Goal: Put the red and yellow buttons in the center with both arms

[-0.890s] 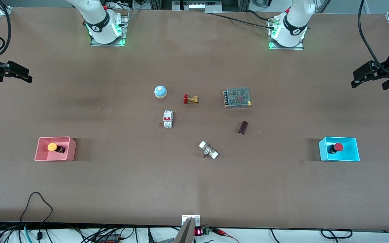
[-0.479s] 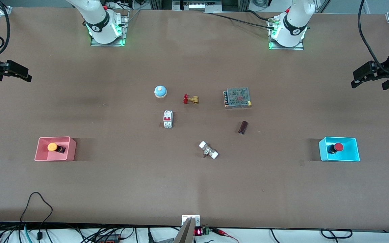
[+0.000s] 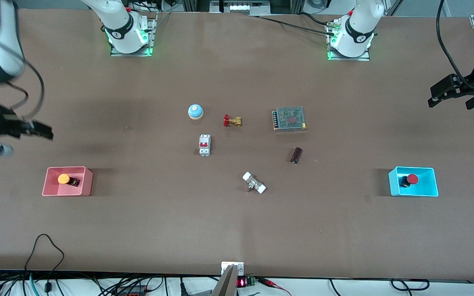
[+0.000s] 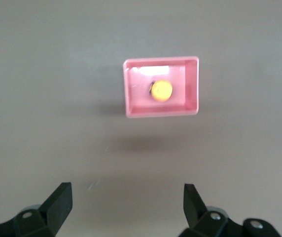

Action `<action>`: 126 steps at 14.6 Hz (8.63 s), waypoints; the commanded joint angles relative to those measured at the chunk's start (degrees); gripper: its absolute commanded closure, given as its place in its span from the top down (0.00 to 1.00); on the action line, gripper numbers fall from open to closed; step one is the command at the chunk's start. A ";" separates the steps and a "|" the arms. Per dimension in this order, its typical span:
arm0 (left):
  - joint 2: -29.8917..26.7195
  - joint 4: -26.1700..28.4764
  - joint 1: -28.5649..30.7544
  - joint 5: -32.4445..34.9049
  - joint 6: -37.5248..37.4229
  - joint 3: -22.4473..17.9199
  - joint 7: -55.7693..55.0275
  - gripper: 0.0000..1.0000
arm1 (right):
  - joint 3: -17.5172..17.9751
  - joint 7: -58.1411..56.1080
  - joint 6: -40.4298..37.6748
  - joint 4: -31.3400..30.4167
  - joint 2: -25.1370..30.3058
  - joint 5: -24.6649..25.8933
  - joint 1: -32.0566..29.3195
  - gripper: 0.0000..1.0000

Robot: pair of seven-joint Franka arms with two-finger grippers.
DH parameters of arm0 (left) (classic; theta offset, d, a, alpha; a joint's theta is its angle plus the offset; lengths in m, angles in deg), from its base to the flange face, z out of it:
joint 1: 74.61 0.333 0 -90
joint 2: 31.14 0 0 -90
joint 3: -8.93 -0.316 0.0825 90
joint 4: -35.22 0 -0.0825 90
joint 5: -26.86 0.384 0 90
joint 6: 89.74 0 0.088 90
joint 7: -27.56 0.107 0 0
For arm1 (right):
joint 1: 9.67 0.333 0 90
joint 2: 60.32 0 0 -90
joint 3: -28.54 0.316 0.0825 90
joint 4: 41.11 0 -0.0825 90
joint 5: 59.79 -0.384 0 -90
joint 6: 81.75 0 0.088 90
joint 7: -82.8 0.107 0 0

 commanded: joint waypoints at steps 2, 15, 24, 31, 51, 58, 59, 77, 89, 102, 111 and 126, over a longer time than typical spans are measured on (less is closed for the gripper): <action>0.80 -1.32 0.53 0.79 -0.80 -0.09 -0.26 1.00 | 0.45 -5.06 10.78 1.87 -11.41 -2.92 -4.56 1.00; 20.12 -1.67 5.54 4.31 14.84 -0.70 0.96 1.00 | 0.80 -6.83 17.66 6.80 -24.70 -5.03 -5.18 1.00; 37.35 -8.61 7.48 6.16 20.20 -0.62 6.41 1.00 | 0.80 -7.36 19.16 6.71 -26.02 -5.12 -5.26 1.00; 40.88 -8.09 8.44 6.77 25.13 -0.70 8.00 1.00 | 0.80 -7.36 19.07 6.71 -26.29 -5.30 -5.35 0.96; 42.29 -7.21 9.06 6.77 24.52 -0.70 7.47 0.39 | 0.80 -8.85 19.07 6.89 -26.20 -6.44 -5.88 0.42; 37.99 -7.65 8.97 6.77 22.68 -0.70 7.30 0.31 | 0.80 -9.47 17.14 8.73 -24.71 -6.26 -5.44 0.39; 37.02 -7.65 8.89 6.77 21.89 -0.62 7.30 0.30 | 0.80 -9.38 15.31 9.08 -23.66 -6.26 -5.27 0.39; 29.63 0.95 7.30 5.80 18.60 18.71 -24.23 0.29 | 0.89 10.22 3.51 15.59 -23.82 -12.15 20.13 0.39; 32.44 11.34 0.36 7.99 33.92 18.99 -35.68 0.29 | 0.89 13.82 9.14 15.32 -30.32 -12.77 23.56 0.39; 30.78 8.61 1.67 11.52 33.75 18.81 -37.88 1.00 | -2.35 14.35 7.74 15.41 -24.81 -12.77 24.27 1.00; 20.06 8.53 4.75 11.52 28.13 18.90 -36.47 1.00 | -11.40 13.47 -7.65 15.59 -8.54 -13.12 23.74 1.00; 6.35 7.65 3.55 6.78 13.80 8.39 -13.90 1.00 | 4.14 3.63 -21.45 11.47 6.31 -2.40 -2.98 1.00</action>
